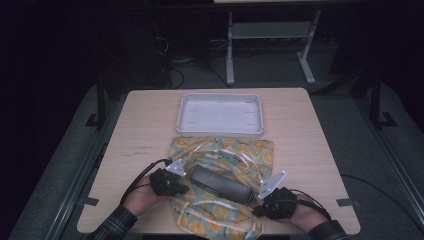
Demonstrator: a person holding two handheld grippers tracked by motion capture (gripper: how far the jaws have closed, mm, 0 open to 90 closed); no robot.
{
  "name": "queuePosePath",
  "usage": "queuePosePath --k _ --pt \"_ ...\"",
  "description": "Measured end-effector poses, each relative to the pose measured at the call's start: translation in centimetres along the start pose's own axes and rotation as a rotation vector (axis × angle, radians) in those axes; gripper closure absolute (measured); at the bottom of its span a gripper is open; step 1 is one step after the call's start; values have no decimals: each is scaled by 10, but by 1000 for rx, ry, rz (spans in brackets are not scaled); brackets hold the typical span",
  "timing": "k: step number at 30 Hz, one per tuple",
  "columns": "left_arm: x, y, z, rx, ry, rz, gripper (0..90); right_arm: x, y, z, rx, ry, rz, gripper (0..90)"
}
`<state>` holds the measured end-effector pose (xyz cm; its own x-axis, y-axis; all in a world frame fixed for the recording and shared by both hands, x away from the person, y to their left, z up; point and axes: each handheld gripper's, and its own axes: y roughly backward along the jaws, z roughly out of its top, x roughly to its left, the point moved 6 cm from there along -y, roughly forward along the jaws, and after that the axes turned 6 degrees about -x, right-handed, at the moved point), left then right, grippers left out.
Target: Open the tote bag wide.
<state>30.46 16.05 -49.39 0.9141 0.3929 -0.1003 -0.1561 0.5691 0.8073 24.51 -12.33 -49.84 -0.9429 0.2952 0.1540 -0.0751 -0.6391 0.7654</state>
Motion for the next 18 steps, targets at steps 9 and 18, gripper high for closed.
queuePosePath --k 9,18 --pt "7 -2 -3 20 -16 31 897 -2 -7 -1 22 28 -20 880" --pt "7 -2 -3 21 -16 33 896 -4 17 6 -66 -59 -42 621"
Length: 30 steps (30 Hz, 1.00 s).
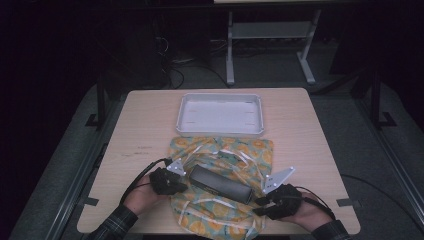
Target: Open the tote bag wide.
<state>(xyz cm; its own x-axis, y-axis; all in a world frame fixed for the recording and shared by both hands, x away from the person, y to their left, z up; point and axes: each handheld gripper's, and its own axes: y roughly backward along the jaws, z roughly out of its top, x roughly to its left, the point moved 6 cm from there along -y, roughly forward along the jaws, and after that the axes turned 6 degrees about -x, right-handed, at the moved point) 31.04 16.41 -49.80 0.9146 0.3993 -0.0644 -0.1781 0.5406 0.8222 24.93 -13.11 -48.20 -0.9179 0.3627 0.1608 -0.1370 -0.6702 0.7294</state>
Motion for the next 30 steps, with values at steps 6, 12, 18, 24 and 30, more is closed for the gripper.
queuePosePath --k 6,12,18,24,30 --pt "0 0 0 -5 17 -2 896 1 16 15 -92 -51 -44 522" --pt "0 0 0 -1 32 2 896 1 13 25 -110 -20 -80 460" --pt "0 -1 1 3 62 6 896 -1 8 36 -131 -36 -114 406" --pt "-1 -1 2 8 63 19 896 -2 3 47 -151 -34 -139 379" --pt "1 -1 1 2 63 1 897 -3 -7 57 -149 -21 -158 379"
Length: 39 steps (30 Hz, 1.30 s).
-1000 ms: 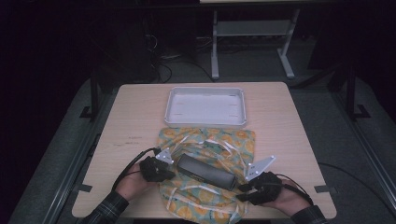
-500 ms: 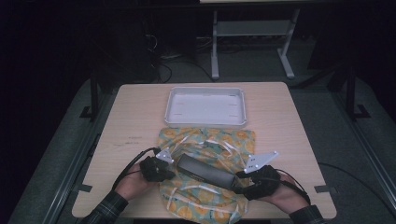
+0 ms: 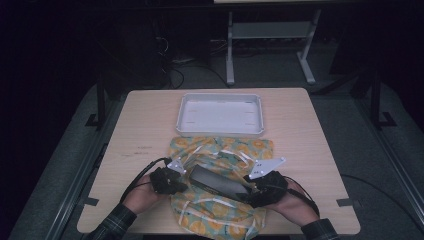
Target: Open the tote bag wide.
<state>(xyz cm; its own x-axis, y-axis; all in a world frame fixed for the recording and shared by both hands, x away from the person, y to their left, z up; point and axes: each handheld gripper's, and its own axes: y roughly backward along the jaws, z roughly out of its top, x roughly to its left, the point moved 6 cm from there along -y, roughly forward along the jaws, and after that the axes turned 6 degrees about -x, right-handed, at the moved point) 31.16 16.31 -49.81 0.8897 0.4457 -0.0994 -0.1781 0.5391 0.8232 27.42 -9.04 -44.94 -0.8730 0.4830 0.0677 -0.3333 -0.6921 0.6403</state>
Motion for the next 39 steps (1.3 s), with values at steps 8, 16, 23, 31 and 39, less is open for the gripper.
queuePosePath --k 8,16,23,31,39 --pt "1 0 0 -3 4 -13 897 3 -17 9 9 16 5 372" --pt "1 0 0 -4 11 -18 897 4 -29 5 49 46 5 370" --pt "1 0 0 -4 9 -17 897 2 -34 -2 77 51 2 375" --pt "1 0 0 -3 10 -21 896 1 -39 -8 99 51 8 382" --pt "1 0 -1 1 7 -25 897 -1 -45 -14 130 74 6 385"
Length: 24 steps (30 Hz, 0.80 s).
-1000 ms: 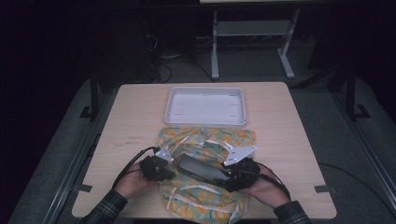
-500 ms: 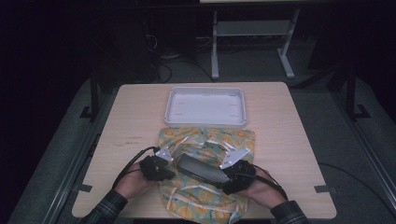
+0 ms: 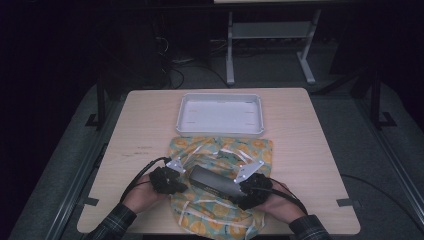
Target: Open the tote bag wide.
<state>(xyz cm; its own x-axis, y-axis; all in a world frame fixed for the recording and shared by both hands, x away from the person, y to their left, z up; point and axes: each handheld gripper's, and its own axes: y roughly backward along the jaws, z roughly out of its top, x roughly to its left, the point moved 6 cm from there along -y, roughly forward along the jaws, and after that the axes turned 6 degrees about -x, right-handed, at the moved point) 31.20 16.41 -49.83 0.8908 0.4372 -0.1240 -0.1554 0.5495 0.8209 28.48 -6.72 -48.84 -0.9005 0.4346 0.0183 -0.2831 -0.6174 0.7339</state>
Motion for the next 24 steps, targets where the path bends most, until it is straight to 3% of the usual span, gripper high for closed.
queuePosePath --k 11,24 --pt "0 0 0 2 1 -7 896 -2 -5 -4 10 10 0 401" --pt "0 0 0 3 -6 -5 897 -1 4 2 -15 -8 14 412"
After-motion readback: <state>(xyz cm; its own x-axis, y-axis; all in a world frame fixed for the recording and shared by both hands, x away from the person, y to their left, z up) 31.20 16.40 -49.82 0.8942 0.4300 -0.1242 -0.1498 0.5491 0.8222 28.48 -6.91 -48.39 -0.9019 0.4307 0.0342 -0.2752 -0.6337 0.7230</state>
